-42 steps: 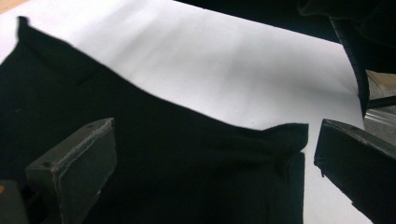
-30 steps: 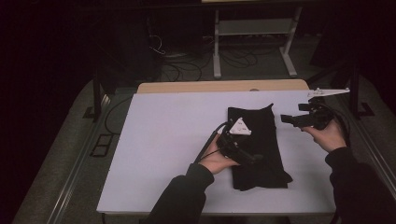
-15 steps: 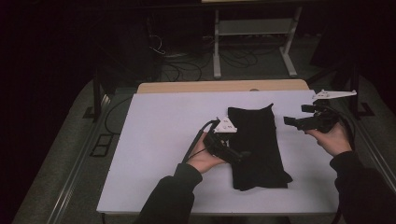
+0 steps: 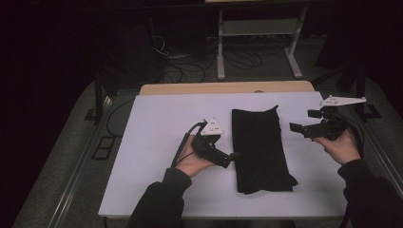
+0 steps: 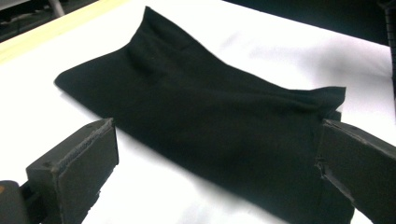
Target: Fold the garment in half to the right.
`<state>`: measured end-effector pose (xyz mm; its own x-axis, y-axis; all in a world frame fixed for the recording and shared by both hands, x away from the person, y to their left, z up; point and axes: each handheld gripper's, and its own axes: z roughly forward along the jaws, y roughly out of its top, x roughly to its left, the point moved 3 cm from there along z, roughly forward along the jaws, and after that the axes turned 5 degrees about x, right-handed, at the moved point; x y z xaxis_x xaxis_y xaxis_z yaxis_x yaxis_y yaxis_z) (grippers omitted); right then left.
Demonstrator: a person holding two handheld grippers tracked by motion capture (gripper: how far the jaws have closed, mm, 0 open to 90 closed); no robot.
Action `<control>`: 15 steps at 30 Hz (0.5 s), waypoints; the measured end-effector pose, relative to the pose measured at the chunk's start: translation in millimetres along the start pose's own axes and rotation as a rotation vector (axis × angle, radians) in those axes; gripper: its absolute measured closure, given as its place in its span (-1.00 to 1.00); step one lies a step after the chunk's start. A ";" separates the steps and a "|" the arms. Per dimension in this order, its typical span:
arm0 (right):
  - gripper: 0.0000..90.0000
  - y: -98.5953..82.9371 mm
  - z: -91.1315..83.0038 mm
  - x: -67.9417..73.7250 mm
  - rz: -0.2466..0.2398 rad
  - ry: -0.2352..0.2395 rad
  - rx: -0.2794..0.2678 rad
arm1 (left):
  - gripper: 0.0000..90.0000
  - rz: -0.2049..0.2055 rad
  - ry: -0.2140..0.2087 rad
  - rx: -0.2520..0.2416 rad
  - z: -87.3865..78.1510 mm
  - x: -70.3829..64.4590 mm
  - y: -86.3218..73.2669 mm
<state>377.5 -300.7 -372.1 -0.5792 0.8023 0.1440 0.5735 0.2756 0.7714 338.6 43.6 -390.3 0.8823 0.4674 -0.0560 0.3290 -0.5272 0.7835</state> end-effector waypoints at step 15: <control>-1.00 -9.7 -9.0 7.7 -0.012 0.000 0.002 | -1.00 -0.038 0.051 -0.019 -32.8 16.0 -19.9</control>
<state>362.3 -301.9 -372.9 -0.5858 0.7992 0.1345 0.5677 0.2862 0.7719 335.1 84.8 -386.5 0.8508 0.5227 -0.0547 0.3553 -0.4954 0.7927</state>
